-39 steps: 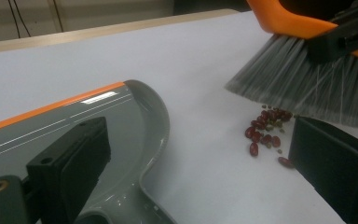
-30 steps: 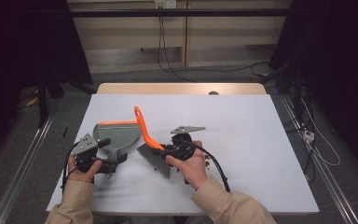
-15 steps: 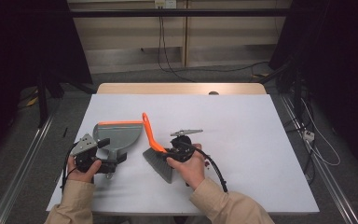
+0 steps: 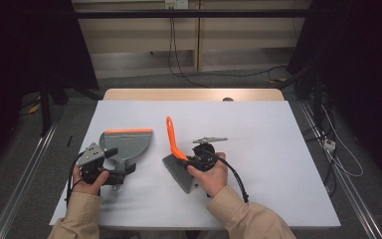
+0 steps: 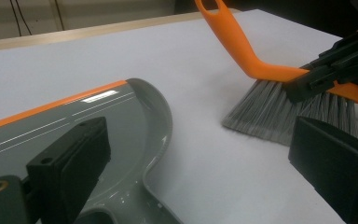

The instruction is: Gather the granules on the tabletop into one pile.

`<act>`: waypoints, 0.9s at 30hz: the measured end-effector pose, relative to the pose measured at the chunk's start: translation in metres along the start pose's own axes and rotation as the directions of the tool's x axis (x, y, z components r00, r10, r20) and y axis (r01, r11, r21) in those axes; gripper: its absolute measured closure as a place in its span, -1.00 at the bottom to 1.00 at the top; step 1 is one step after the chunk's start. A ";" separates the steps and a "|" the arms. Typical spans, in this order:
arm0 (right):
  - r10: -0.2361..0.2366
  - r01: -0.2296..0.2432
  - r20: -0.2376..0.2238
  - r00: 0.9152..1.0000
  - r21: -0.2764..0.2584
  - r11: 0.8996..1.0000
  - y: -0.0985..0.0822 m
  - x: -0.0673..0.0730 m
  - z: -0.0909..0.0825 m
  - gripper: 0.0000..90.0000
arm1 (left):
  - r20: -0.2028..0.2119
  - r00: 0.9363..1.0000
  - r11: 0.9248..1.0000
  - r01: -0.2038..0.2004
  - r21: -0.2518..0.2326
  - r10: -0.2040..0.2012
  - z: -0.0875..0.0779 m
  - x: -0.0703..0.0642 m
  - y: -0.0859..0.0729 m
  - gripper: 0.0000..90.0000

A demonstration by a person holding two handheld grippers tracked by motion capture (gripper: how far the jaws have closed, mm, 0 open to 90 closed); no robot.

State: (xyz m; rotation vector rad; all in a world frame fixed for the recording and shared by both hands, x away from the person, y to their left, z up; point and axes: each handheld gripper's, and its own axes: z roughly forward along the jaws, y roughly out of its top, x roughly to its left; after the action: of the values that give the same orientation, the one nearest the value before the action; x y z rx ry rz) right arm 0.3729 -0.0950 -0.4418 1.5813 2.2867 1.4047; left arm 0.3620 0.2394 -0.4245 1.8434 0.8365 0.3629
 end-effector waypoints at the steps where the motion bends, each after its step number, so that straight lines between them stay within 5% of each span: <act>1: 0.004 -0.004 0.003 1.000 -0.002 1.000 0.000 -0.001 -0.001 0.57 | -0.001 1.000 1.000 0.000 0.001 0.000 0.000 0.000 0.000 -0.88; 27: 0.033 -0.030 0.077 0.997 -0.028 0.999 -0.007 -0.028 -0.031 0.57 | -0.004 1.000 1.000 -0.011 0.003 0.011 0.000 -0.001 0.000 -0.88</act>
State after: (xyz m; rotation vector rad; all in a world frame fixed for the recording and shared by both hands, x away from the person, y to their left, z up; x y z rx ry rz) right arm 0.3663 -0.1369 -0.4398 1.6406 2.2002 1.3504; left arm 0.3611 0.2383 -0.4241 1.8516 0.8306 0.3721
